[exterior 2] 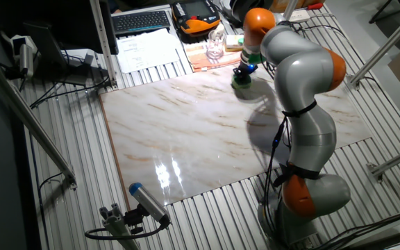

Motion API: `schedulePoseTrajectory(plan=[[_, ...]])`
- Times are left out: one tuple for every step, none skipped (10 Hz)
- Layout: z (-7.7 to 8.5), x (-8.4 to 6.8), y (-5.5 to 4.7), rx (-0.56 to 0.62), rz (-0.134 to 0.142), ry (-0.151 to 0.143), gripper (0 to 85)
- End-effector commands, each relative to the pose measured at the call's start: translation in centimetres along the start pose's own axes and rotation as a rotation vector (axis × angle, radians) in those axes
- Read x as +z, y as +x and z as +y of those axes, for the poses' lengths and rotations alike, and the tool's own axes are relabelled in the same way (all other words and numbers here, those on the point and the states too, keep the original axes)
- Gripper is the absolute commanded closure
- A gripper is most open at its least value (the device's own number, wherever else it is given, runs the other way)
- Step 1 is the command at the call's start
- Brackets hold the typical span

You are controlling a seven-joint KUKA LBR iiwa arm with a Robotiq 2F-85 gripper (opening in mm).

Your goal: Clean the tabletop with a sponge

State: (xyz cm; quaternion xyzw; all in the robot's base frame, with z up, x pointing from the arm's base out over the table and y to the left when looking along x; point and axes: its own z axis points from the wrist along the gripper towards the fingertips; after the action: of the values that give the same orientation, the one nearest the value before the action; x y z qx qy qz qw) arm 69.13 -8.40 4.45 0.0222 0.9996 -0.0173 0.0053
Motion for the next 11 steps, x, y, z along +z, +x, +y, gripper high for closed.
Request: schedulePoseTrajectory(plan=[[0.4, 0.1, 0.0, 0.004, 0.000, -0.001, 85.0], [1.1, 0.2, 0.0, 0.015, 0.001, -0.007, 85.0], [1.9, 0.3, -0.1, 0.026, 0.001, -0.016, 85.0], [2.6, 0.3, -0.1, 0.036, 0.000, -0.017, 85.0], [3.3, 0.3, -0.1, 0.047, -0.005, -0.015, 85.0], [4.0, 0.2, -0.1, 0.055, -0.005, -0.014, 85.0], [4.9, 0.2, 0.0, 0.067, -0.005, -0.015, 85.0], [5.7, 0.2, 0.1, 0.078, -0.004, -0.020, 85.0], [6.5, 0.2, 0.1, 0.089, -0.002, -0.026, 85.0], [7.3, 0.3, 0.3, 0.098, -0.006, -0.029, 85.0], [7.9, 0.4, 0.4, 0.107, -0.010, -0.033, 85.0]])
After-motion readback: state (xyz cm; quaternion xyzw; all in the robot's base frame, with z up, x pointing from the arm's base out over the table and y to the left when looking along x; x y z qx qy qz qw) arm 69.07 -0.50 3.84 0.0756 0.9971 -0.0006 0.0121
